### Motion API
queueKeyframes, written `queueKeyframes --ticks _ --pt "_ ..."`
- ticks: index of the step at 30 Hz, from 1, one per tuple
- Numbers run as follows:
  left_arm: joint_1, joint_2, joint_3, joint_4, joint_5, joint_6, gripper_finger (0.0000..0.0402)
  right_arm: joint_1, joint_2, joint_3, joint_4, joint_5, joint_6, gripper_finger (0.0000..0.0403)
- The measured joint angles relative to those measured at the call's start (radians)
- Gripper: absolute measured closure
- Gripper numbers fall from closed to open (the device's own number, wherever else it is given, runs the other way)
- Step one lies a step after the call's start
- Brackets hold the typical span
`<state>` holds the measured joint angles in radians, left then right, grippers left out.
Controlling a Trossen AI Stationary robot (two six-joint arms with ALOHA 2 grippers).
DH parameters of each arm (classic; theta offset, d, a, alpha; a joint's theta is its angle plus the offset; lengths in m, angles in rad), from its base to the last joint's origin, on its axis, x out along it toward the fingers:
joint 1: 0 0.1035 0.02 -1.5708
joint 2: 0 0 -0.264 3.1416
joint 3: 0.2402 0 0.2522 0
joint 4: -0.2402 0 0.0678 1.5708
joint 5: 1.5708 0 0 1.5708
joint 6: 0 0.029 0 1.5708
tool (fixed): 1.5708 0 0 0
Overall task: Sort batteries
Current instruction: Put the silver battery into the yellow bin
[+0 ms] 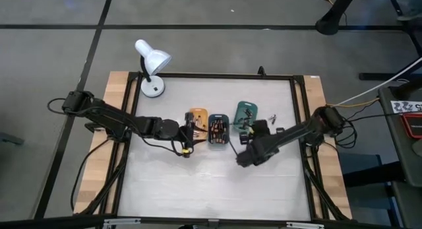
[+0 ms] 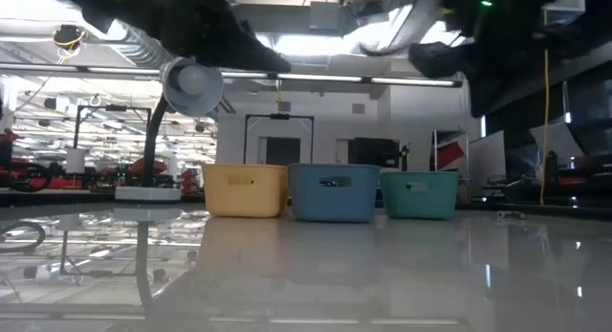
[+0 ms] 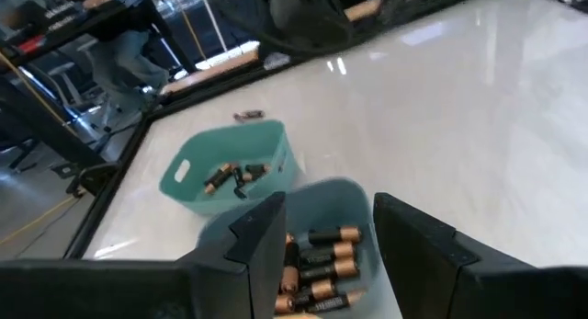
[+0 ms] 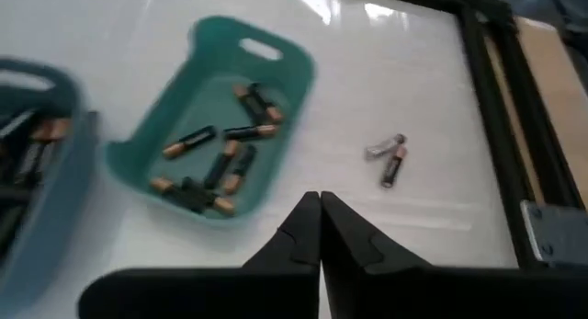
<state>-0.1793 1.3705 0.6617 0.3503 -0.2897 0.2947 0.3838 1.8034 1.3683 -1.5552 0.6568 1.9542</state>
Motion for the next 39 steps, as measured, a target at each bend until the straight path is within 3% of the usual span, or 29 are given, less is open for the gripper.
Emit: queueKeyframes --ticks 6,15,19,24,28,32,35,39 --pt "-0.001 -0.010 0.000 -0.021 0.000 -0.012 0.0245 -0.132 -0.021 0.098 -0.014 -0.149 -0.485 0.0402" --pt "0.040 -0.019 0.000 -0.028 0.003 -0.108 0.0245 -0.475 -0.129 0.107 -0.007 -0.273 -1.098 0.0402" --pt "0.077 -0.019 0.000 -0.076 0.017 -0.159 0.0245 -0.582 -0.173 0.107 -0.016 -0.310 -1.235 0.0402" --pt "0.161 -0.019 -0.041 -0.062 0.137 -0.229 0.0245 -0.651 -0.251 0.029 0.021 -0.420 -1.420 0.0402" --pt "0.237 -0.033 -0.114 0.034 0.151 -0.296 0.0245 -0.662 -0.315 -0.085 0.121 -0.455 -1.508 0.0402" --pt "0.291 -0.082 -0.138 0.049 0.149 -0.333 0.0245 -0.659 -0.345 -0.206 0.195 -0.413 -1.518 0.0402" --pt "0.304 -0.126 -0.143 0.060 0.150 -0.323 0.0245 -0.659 -0.345 -0.290 0.238 -0.408 -1.566 0.0402" --pt "0.303 -0.184 -0.144 0.053 0.150 -0.260 0.0245 -0.659 -0.345 -0.402 0.339 -0.479 -1.629 0.0394"
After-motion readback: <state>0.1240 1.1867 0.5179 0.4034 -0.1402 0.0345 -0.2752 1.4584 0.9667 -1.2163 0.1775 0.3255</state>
